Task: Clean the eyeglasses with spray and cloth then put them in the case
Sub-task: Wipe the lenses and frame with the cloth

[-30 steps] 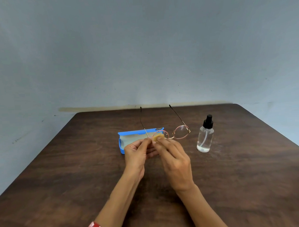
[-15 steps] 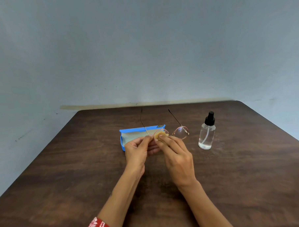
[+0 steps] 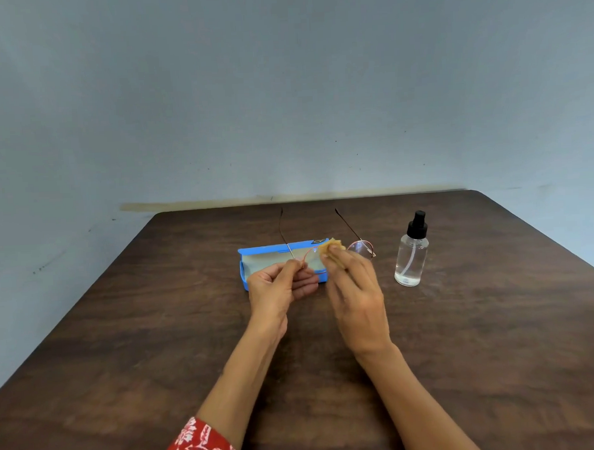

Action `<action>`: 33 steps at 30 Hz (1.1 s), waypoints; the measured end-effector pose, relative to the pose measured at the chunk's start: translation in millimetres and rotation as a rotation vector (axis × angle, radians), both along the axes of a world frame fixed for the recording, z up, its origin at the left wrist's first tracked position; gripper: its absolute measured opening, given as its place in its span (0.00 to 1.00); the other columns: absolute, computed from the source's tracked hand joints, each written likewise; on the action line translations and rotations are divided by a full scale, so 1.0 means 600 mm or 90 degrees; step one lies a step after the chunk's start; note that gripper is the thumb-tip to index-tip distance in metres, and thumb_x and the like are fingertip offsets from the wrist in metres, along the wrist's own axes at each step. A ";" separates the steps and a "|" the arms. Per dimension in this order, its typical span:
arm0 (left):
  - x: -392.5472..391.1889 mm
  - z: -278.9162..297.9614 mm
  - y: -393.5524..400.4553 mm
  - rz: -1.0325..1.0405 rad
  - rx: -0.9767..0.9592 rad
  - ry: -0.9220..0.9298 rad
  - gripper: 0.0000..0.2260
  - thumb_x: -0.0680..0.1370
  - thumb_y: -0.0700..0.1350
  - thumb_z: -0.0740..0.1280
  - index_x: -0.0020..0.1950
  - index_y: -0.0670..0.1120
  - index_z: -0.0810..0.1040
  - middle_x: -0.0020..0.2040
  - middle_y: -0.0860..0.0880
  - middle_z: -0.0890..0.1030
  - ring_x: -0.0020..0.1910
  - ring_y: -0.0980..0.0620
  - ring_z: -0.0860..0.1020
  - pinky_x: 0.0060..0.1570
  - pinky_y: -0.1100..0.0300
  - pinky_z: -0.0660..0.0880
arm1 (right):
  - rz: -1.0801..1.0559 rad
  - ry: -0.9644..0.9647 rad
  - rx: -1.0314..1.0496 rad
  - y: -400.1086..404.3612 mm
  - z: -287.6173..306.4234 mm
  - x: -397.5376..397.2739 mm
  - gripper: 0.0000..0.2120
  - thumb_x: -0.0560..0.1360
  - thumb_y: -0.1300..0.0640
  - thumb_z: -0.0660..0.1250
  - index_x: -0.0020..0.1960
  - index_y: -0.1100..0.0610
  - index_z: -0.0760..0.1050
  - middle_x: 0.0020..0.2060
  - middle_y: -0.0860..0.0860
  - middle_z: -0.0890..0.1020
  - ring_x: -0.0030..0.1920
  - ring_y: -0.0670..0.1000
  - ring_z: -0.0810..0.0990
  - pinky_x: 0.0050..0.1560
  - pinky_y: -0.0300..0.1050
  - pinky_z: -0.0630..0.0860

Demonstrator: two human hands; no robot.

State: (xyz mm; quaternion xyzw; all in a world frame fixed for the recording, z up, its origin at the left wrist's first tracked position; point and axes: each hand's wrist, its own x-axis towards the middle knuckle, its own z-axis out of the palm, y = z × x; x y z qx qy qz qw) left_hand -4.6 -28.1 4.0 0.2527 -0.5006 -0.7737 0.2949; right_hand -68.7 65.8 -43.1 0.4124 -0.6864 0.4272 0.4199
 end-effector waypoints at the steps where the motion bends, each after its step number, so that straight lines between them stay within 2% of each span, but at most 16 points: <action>1: -0.001 0.000 0.002 -0.005 -0.002 -0.001 0.07 0.76 0.35 0.66 0.38 0.36 0.80 0.28 0.44 0.82 0.28 0.50 0.81 0.32 0.60 0.81 | -0.009 -0.004 -0.009 0.001 0.002 -0.001 0.12 0.75 0.69 0.65 0.57 0.68 0.78 0.57 0.60 0.79 0.60 0.56 0.75 0.65 0.47 0.71; 4: -0.002 -0.005 0.007 -0.002 -0.014 -0.004 0.08 0.76 0.35 0.66 0.37 0.37 0.79 0.28 0.45 0.81 0.26 0.53 0.80 0.28 0.64 0.78 | 0.019 0.017 0.011 -0.007 0.000 0.009 0.12 0.76 0.67 0.64 0.58 0.68 0.78 0.58 0.60 0.78 0.61 0.56 0.75 0.65 0.47 0.71; 7: 0.001 -0.004 0.005 0.010 -0.026 0.000 0.08 0.76 0.35 0.65 0.38 0.38 0.80 0.28 0.47 0.82 0.28 0.54 0.80 0.28 0.64 0.77 | 0.049 0.047 0.041 -0.012 -0.004 0.017 0.11 0.76 0.67 0.65 0.57 0.67 0.79 0.57 0.59 0.80 0.60 0.55 0.76 0.63 0.48 0.73; 13: -0.001 -0.003 0.002 -0.009 -0.006 -0.002 0.07 0.75 0.36 0.67 0.39 0.37 0.80 0.30 0.42 0.82 0.30 0.49 0.82 0.34 0.59 0.82 | -0.046 0.025 -0.022 0.002 0.002 0.002 0.11 0.77 0.66 0.62 0.55 0.65 0.81 0.56 0.56 0.81 0.56 0.53 0.76 0.61 0.42 0.73; 18: 0.001 0.000 0.002 0.004 -0.014 0.020 0.07 0.76 0.34 0.65 0.39 0.37 0.79 0.28 0.47 0.82 0.27 0.54 0.80 0.28 0.63 0.78 | 0.020 0.055 0.032 -0.011 -0.002 0.016 0.10 0.78 0.65 0.63 0.55 0.65 0.80 0.56 0.57 0.81 0.56 0.53 0.76 0.59 0.46 0.75; 20: 0.002 0.001 -0.003 0.004 -0.009 0.025 0.07 0.76 0.34 0.65 0.39 0.37 0.79 0.28 0.46 0.81 0.27 0.53 0.81 0.29 0.62 0.79 | 0.029 0.045 0.027 -0.007 -0.002 0.012 0.11 0.78 0.65 0.62 0.55 0.65 0.80 0.56 0.57 0.81 0.56 0.53 0.76 0.59 0.47 0.75; 24: 0.000 -0.002 -0.001 -0.006 -0.019 0.007 0.06 0.75 0.36 0.67 0.39 0.36 0.80 0.29 0.43 0.82 0.29 0.49 0.82 0.35 0.59 0.82 | -0.025 0.010 -0.022 0.004 0.003 0.000 0.12 0.74 0.70 0.66 0.57 0.66 0.79 0.58 0.57 0.80 0.58 0.54 0.76 0.62 0.46 0.73; 30: 0.002 0.000 0.000 0.009 -0.026 0.017 0.07 0.76 0.34 0.65 0.39 0.36 0.79 0.28 0.47 0.82 0.27 0.53 0.80 0.28 0.63 0.78 | 0.037 0.049 0.036 -0.007 0.000 0.019 0.11 0.78 0.66 0.62 0.55 0.66 0.80 0.56 0.57 0.81 0.56 0.54 0.77 0.60 0.47 0.75; 33: 0.001 -0.001 -0.003 0.000 -0.021 0.012 0.07 0.76 0.35 0.66 0.38 0.36 0.79 0.28 0.44 0.81 0.28 0.50 0.81 0.33 0.60 0.81 | 0.006 0.007 -0.006 0.003 0.002 0.007 0.12 0.79 0.66 0.60 0.57 0.67 0.79 0.57 0.58 0.80 0.58 0.54 0.77 0.63 0.46 0.73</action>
